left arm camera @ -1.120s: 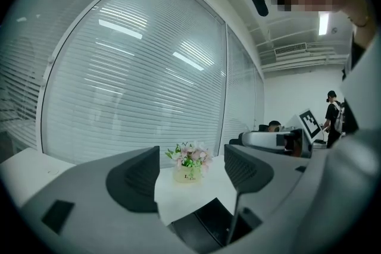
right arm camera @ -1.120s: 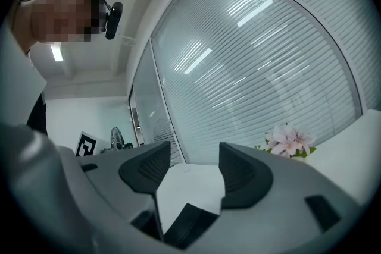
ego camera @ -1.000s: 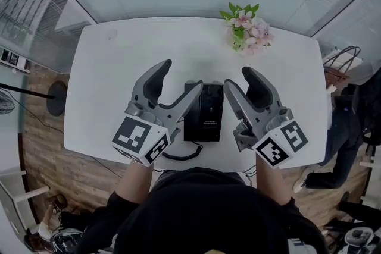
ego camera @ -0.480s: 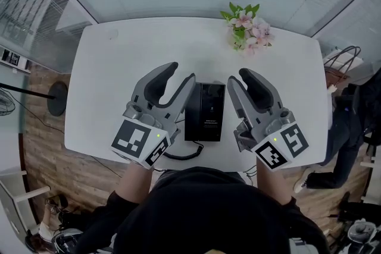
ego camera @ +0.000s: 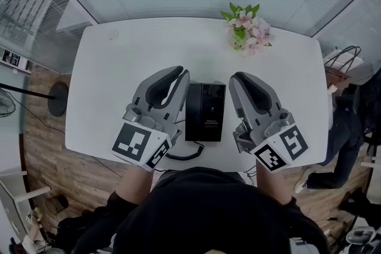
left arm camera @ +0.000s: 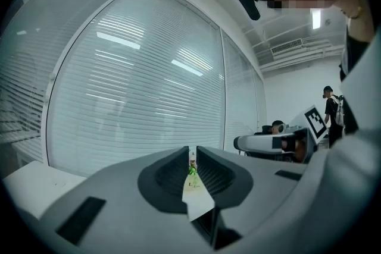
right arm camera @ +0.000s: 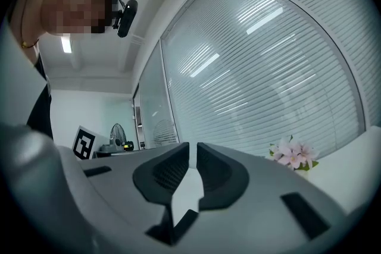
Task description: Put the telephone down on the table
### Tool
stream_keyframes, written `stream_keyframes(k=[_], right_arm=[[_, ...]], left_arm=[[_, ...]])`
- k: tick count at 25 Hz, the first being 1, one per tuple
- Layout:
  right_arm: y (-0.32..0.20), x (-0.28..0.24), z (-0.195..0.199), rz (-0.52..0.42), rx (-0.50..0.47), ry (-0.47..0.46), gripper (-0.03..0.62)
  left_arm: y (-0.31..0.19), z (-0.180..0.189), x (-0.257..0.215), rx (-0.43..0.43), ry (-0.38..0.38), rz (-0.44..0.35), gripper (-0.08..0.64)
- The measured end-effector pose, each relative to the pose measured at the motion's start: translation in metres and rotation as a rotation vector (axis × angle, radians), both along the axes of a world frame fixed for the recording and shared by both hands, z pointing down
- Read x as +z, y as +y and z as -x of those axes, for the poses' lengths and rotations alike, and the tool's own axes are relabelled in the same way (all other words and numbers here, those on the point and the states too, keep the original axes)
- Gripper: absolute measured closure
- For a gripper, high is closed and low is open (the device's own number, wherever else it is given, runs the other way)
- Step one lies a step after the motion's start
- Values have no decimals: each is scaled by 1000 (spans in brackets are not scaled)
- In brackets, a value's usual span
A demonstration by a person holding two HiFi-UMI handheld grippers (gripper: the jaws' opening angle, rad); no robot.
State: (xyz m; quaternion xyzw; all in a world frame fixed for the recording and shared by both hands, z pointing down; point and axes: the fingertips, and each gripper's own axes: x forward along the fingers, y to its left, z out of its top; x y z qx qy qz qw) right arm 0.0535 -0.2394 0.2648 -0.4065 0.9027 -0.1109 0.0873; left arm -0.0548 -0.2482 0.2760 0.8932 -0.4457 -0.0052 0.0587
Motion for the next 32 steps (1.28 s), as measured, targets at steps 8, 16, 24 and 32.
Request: stream_keyframes(k=[8,16,24,32], right_arm=[[0,-2,0,-7,-1,-11,577],[1,-5,3,-19,-5,-19,586],[1,-2,4,-22,-6,-6,588],[2,-3,4,-37,5,20,588]], left_arm=[[1,1,-2,-4,2,-6,546],[4,0,-2,4,1,-13,546],[5,-1,-4,11,14,-20,546],[6,-2,-4,15,1,-28,546]])
